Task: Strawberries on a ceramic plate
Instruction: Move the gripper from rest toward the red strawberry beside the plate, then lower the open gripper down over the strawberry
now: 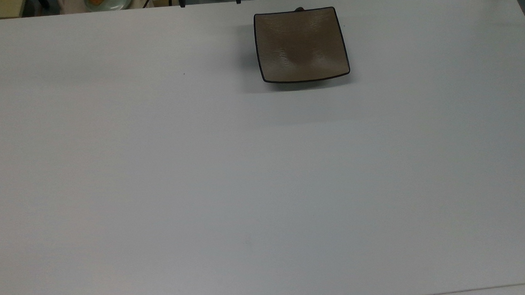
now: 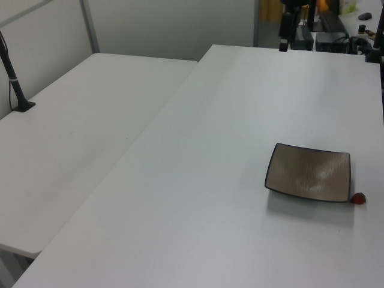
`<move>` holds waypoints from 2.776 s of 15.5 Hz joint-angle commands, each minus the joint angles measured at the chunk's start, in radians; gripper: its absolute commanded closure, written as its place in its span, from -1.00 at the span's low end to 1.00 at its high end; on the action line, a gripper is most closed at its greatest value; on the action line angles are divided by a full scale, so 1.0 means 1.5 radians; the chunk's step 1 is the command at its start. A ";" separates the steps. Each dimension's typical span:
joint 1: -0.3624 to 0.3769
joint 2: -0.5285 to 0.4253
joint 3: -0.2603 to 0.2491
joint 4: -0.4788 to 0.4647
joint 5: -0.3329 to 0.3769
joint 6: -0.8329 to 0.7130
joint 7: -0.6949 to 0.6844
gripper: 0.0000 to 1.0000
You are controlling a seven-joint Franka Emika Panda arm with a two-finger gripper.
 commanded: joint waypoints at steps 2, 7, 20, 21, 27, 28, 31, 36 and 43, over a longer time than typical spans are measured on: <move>0.014 -0.003 -0.010 0.001 0.012 0.013 0.016 -1.00; 0.015 -0.004 -0.010 -0.013 0.014 0.015 0.016 -1.00; 0.045 -0.090 0.000 -0.073 0.015 -0.049 -0.012 -1.00; 0.057 -0.105 0.005 -0.087 0.015 -0.065 -0.027 -1.00; 0.065 -0.173 0.081 -0.164 0.015 -0.169 -0.041 -1.00; 0.066 -0.181 0.097 -0.181 0.015 -0.171 -0.038 -1.00; 0.066 -0.219 0.143 -0.254 0.016 -0.178 -0.034 -1.00; 0.066 -0.242 0.180 -0.343 0.061 -0.150 -0.033 -1.00; 0.100 -0.296 0.191 -0.489 0.069 -0.041 -0.033 -1.00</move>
